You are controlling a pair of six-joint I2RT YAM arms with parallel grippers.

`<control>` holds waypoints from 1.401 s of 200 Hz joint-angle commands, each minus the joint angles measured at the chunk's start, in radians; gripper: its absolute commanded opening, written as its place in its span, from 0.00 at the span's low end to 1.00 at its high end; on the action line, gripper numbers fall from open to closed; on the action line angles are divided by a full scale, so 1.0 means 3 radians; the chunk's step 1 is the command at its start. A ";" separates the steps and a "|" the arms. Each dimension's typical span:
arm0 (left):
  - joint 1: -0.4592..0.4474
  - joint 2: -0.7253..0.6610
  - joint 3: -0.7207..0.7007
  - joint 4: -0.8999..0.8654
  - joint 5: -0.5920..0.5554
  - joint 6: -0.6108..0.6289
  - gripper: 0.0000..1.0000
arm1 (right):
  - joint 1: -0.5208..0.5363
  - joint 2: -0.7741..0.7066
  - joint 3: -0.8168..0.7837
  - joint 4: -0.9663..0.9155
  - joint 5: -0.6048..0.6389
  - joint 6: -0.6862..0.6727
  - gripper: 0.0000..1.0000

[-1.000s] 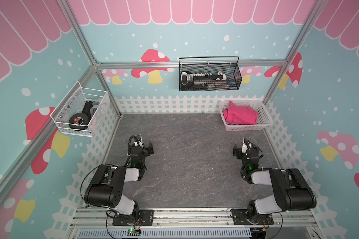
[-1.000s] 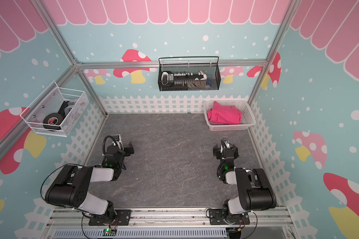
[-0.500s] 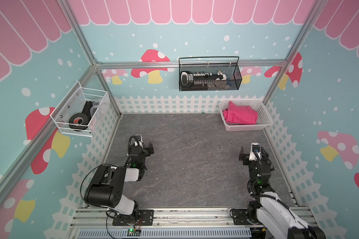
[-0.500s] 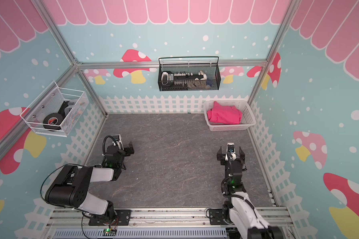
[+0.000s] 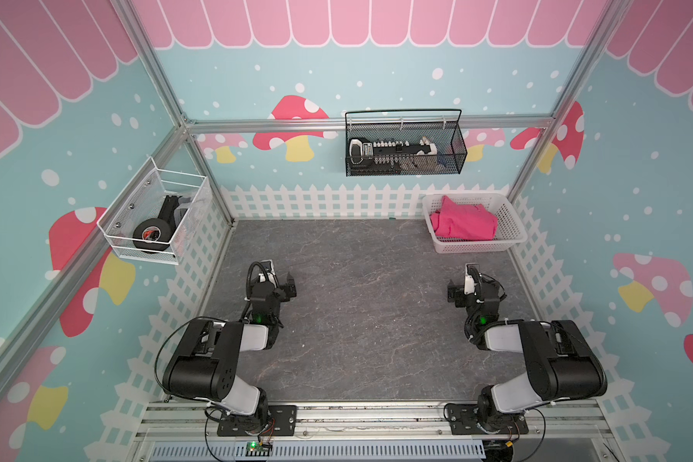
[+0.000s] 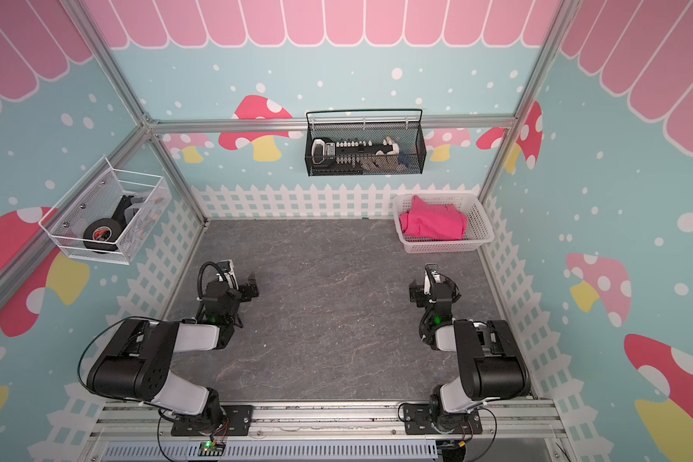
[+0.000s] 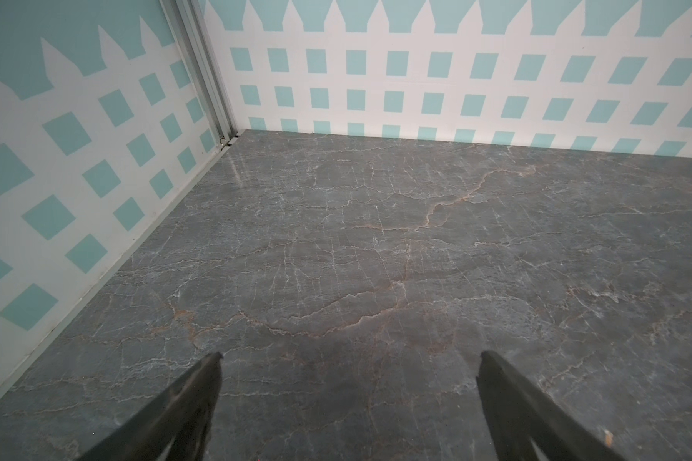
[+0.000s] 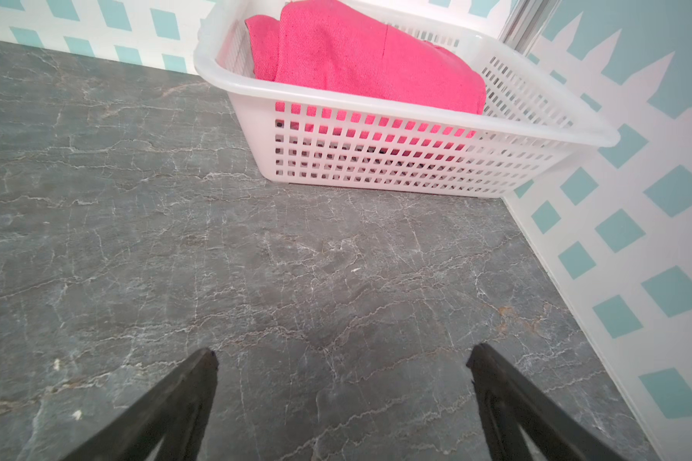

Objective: Roll up the long pants
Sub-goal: Reset both arms

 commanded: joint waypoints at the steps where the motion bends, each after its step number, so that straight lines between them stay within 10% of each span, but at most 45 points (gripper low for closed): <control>1: 0.0025 -0.0004 0.0062 0.0048 0.0045 0.0028 0.99 | -0.0029 0.0002 0.0017 0.0100 -0.0043 0.0014 0.99; 280: 0.0028 -0.0003 0.0061 0.0054 0.0044 0.0028 0.99 | -0.0031 -0.0240 -0.0123 0.0172 -0.0124 0.0002 0.99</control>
